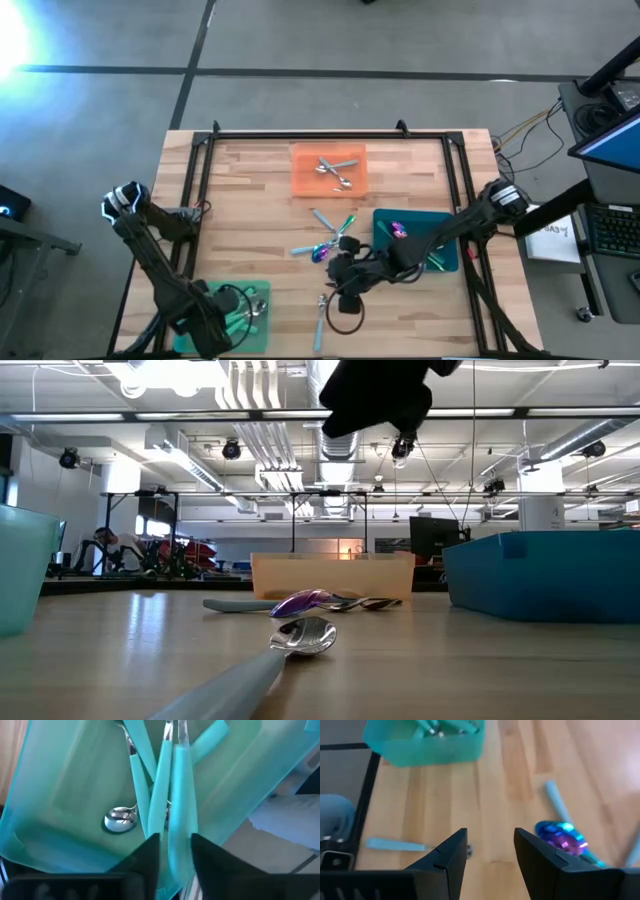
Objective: Sort silverware by color (type)
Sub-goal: Put the green spoon into the green bin, then put the blue spoon into the orange bin
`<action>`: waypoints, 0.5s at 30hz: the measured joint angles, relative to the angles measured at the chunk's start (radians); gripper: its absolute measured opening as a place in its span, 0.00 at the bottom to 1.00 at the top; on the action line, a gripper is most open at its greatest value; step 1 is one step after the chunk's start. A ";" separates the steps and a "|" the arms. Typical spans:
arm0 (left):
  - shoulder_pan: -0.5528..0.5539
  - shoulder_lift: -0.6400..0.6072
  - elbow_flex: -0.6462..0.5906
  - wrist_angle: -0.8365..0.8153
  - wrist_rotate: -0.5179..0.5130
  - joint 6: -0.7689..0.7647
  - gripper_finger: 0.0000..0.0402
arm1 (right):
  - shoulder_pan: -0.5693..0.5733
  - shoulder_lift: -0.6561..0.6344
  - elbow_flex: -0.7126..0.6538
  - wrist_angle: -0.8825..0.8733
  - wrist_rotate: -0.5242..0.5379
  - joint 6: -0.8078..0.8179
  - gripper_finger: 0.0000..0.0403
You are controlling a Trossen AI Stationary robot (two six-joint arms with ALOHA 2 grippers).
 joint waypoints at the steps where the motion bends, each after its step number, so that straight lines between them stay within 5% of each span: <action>1: -0.005 0.000 0.000 0.000 0.000 -0.010 0.28 | 0.000 0.004 0.000 -0.001 -0.016 0.019 0.38; 7: -0.005 0.000 -0.001 -0.005 -0.001 -0.018 0.46 | 0.001 0.022 -0.022 -0.017 -0.042 0.204 0.38; 15: 0.007 0.000 -0.001 -0.018 -0.002 0.071 0.46 | 0.018 0.033 -0.051 -0.005 -0.011 0.550 0.38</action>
